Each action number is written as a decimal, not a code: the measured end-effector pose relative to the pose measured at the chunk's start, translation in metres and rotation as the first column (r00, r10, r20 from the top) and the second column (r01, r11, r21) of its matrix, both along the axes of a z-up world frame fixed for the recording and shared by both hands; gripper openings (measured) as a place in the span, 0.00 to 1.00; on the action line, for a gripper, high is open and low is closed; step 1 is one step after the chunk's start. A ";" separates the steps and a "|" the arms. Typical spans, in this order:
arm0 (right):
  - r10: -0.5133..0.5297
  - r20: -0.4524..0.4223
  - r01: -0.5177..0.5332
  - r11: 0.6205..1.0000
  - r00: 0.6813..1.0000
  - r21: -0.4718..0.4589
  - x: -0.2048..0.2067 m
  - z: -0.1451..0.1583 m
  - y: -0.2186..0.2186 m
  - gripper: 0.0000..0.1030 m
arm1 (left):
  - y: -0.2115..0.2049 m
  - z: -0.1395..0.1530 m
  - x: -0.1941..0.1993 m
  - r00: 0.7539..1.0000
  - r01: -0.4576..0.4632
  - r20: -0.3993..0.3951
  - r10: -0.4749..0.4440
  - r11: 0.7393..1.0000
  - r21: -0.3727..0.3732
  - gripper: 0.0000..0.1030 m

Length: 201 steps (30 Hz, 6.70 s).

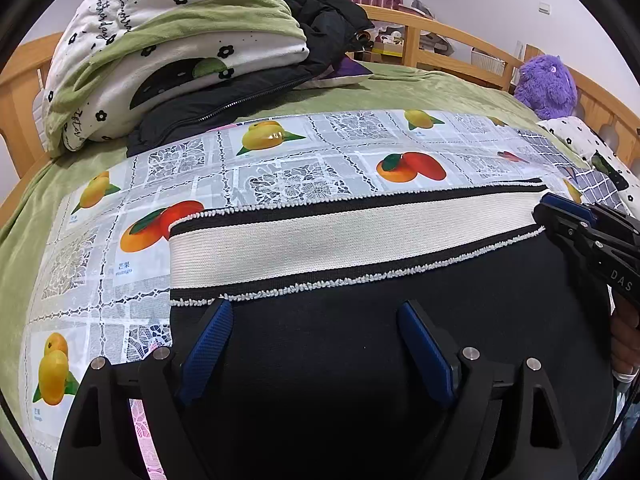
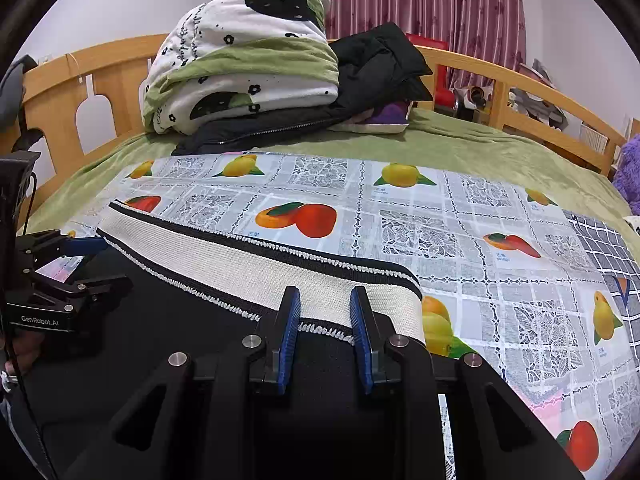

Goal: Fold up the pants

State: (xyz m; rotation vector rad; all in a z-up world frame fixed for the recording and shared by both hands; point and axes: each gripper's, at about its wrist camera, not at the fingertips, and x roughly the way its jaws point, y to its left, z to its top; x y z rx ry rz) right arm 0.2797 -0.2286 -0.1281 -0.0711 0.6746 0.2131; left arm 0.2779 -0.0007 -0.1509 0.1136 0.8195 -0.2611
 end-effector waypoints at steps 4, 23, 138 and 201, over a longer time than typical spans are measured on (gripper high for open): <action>0.000 0.001 0.000 1.000 1.000 0.000 -0.001 0.001 0.001 0.25 | 0.000 0.000 0.000 1.000 -0.001 0.000 0.001 1.000 0.000 0.83; 0.004 0.003 -0.004 0.996 1.000 0.090 -0.007 0.006 -0.018 0.25 | 0.041 0.004 0.001 0.989 -0.147 -0.011 0.147 0.982 -0.120 0.85; -0.047 -0.174 0.058 0.997 0.984 0.058 -0.014 0.058 -0.007 0.28 | 0.026 0.062 -0.042 0.999 0.032 0.020 -0.029 0.985 -0.167 0.49; -0.234 -0.041 0.231 0.971 0.971 -0.064 -0.288 0.139 0.017 0.97 | 0.016 0.164 -0.295 0.977 -0.148 0.143 0.157 0.986 -0.070 0.73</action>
